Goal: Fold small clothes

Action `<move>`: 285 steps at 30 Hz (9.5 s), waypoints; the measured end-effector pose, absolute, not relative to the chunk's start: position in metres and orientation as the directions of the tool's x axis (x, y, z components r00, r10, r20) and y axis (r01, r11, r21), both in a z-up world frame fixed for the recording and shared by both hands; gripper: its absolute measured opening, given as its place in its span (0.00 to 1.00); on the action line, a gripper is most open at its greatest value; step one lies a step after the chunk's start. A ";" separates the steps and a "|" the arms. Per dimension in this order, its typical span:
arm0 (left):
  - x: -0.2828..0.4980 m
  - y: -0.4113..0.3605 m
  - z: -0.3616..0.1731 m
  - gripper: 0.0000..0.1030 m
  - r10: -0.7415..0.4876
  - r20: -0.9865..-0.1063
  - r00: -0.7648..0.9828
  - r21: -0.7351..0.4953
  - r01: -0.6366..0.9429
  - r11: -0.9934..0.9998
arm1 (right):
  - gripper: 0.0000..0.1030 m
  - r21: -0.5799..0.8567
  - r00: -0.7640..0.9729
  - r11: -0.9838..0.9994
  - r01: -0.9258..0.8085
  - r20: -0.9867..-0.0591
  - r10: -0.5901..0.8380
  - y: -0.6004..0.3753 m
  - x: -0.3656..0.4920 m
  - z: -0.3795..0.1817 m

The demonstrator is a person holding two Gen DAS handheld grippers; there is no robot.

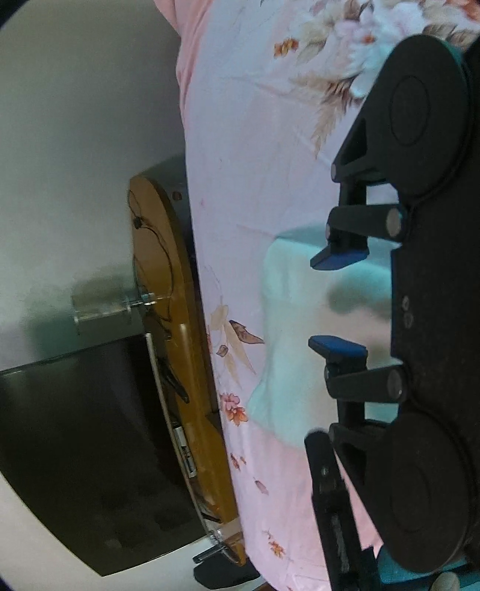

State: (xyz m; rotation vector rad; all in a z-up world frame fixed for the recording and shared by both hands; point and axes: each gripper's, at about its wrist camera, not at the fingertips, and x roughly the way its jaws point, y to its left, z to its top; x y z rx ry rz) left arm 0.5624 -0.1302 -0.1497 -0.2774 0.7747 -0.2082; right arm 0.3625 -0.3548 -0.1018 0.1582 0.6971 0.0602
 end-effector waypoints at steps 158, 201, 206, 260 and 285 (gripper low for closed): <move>0.512 -0.053 -0.136 0.36 -0.626 -0.554 0.549 -0.576 0.291 0.764 | 0.32 0.548 0.707 0.831 -0.095 -0.550 0.444 -0.338 0.336 -0.109; 0.536 0.180 -0.206 0.38 -0.431 -0.640 0.636 -0.511 0.067 0.857 | 0.41 0.529 0.543 0.830 -0.174 -0.652 0.529 -0.111 0.383 -0.162; 0.541 0.182 -0.199 0.37 -0.432 -0.651 0.625 -0.500 0.076 0.863 | 0.61 0.553 0.514 0.822 -0.138 -0.669 0.537 -0.119 0.381 -0.162; 0.436 0.170 -0.178 0.37 -0.331 -0.679 0.655 -0.333 0.127 0.934 | 0.29 0.205 0.642 0.922 -0.328 -0.668 0.376 -0.077 0.322 -0.112; 0.344 0.151 -0.083 1.00 -0.066 -0.671 0.739 -0.104 -0.006 0.995 | 0.56 0.261 0.701 0.944 -0.203 -0.634 0.326 -0.110 0.196 -0.058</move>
